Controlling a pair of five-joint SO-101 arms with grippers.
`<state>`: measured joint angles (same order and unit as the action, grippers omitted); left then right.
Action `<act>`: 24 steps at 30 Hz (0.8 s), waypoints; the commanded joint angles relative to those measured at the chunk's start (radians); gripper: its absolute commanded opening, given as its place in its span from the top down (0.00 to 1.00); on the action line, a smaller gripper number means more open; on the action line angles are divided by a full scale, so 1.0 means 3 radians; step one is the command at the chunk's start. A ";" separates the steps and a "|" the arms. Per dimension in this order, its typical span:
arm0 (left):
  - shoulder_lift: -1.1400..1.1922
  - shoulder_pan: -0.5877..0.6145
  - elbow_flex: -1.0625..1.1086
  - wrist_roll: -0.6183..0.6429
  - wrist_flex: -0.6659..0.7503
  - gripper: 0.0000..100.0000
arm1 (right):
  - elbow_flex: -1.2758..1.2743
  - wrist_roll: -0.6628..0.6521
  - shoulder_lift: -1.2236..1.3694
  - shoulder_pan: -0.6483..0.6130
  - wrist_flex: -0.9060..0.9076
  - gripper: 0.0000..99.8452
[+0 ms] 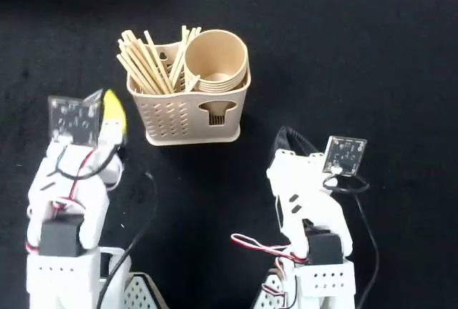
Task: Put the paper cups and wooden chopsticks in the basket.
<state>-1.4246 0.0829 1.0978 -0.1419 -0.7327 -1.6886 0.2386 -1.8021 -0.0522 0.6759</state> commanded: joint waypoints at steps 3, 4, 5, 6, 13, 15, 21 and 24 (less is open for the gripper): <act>-0.1258 0.0504 0.1210 -0.0077 -0.0015 0.96 | 0.0013 -0.0251 -0.0212 -0.0031 0.0026 0.99; -0.1396 0.0555 0.1430 -0.0087 -0.0005 0.96 | 0.0013 -0.0251 -0.0212 -0.0031 0.0026 0.99; -0.1401 0.0601 0.1573 -0.0092 0.0026 0.96 | 0.0013 -0.0251 -0.0212 -0.0031 0.0026 0.99; -0.1335 0.0647 0.1695 -0.0092 0.0082 0.96 | 0.0013 -0.0251 -0.0212 -0.0031 0.0026 0.99; -0.1192 0.0857 0.2007 -0.0072 0.0041 0.96 | 0.0013 -0.0251 -0.0192 -0.0036 0.0026 0.99; -0.1192 0.0872 0.2007 -0.0082 -0.0179 0.96 | 0.0013 -0.0245 -0.0182 -0.0020 0.0097 0.99; -0.1202 0.0877 0.2007 -0.0087 -0.0941 0.96 | 0.0008 -0.0266 -0.0197 0.0097 0.1258 0.99; -0.1202 0.0877 0.2007 -0.0087 -0.1156 0.96 | 0.0008 -0.0266 -0.0207 0.0179 0.1688 0.99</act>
<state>-1.7729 0.3345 1.6840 -0.1588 -1.0012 -1.6886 0.1711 -1.8021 -0.0245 1.0702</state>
